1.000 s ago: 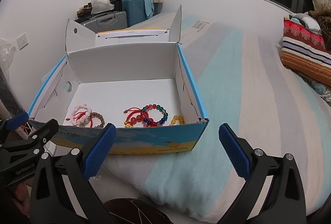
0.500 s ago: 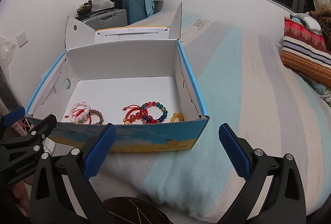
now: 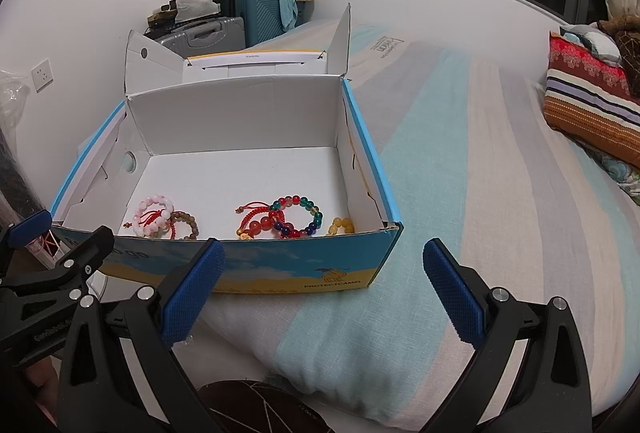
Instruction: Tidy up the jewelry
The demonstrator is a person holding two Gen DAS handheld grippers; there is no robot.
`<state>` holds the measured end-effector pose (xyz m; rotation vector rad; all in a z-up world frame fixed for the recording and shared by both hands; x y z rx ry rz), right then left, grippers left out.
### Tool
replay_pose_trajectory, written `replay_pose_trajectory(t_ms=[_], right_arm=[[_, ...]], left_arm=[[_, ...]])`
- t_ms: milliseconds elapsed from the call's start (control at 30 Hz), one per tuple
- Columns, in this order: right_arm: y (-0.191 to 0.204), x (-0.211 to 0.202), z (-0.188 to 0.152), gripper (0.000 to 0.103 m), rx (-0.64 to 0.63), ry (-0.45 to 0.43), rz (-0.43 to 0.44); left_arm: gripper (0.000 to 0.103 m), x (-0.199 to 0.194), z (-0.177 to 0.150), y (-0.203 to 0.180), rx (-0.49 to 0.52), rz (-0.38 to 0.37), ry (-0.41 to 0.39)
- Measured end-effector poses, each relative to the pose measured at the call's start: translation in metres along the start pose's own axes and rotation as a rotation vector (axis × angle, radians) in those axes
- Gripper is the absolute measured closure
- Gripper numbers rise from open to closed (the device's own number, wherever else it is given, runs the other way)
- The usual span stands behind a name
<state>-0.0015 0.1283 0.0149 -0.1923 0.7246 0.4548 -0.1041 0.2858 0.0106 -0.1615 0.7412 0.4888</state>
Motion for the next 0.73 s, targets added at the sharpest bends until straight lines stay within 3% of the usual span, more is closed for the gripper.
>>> replay_pose_trajectory(t_ms=[233, 733], right_arm=[[-0.0017, -0.0005, -0.0011, 0.008, 0.003, 0.001, 0.000], [-0.0029, -0.0010, -0.0009, 0.008, 0.003, 0.001, 0.001]], left_arm=[[0.006, -0.0024, 0.0004, -0.0027, -0.004, -0.036, -0.004], [0.006, -0.0081, 0.0019, -0.0062, -0.003, -0.019, -0.012]])
Point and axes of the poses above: each gripper's, at about its wrist camera, not at the fingertips, and x roughly the way its jaws point, y to its left, z to its top, the point moved 3 cm from there along x, roughly the way its jaws point, and after that the axes turned 1 degree about x, right-handed, at the moved point
